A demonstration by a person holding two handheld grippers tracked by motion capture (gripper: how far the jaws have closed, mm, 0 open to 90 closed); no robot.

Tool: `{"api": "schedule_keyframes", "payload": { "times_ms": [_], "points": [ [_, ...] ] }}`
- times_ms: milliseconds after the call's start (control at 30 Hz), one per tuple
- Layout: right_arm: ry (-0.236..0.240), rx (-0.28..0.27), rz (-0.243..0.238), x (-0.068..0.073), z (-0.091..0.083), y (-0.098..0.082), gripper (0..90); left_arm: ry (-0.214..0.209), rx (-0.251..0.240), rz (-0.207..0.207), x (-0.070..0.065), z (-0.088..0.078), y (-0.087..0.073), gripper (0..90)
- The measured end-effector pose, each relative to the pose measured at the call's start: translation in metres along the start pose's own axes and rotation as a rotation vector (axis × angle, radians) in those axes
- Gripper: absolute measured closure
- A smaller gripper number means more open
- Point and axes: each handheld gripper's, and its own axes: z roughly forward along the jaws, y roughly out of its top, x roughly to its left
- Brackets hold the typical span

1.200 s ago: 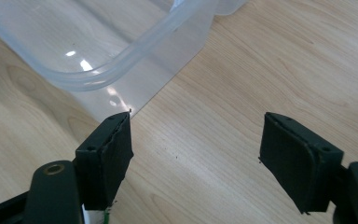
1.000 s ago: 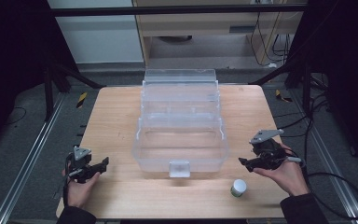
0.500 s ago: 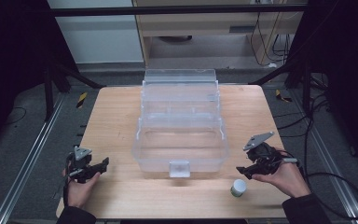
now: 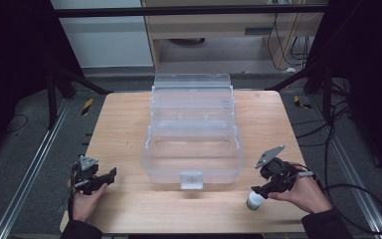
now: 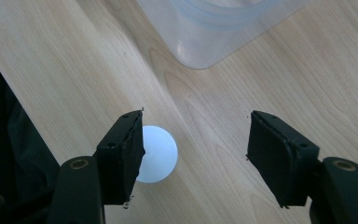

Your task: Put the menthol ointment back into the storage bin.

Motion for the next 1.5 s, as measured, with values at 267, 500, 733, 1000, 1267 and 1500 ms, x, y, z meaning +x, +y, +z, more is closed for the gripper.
{"api": "schedule_keyframes", "payload": {
  "times_ms": [267, 500, 733, 1000, 1267, 1500],
  "points": [
    [0.028, 0.055, -0.046, 0.005, 0.006, -0.002, 34.7, 0.002, 0.004, 0.010, -0.001, 0.000, 0.000, 28.7],
    [0.053, 0.095, -0.077, 0.010, 0.011, -0.002, 34.1, 0.003, 0.006, 0.015, -0.001, 0.001, 0.000, 29.1],
    [0.071, 0.141, -0.125, 0.016, 0.018, -0.001, 34.0, 0.005, 0.009, 0.017, -0.002, 0.000, 0.000, 29.1],
    [0.079, 0.196, -0.143, 0.019, 0.031, -0.002, 34.7, 0.004, 0.009, 0.019, -0.001, 0.000, 0.000, 29.0],
    [0.089, 0.226, -0.153, 0.019, 0.041, -0.004, 37.2, 0.004, 0.009, 0.021, -0.002, 0.000, 0.000, 29.0],
    [0.102, 0.262, -0.171, 0.019, 0.048, -0.001, 44.1, 0.004, 0.011, 0.020, -0.002, 0.000, 0.000, 29.0]
  ]
}}
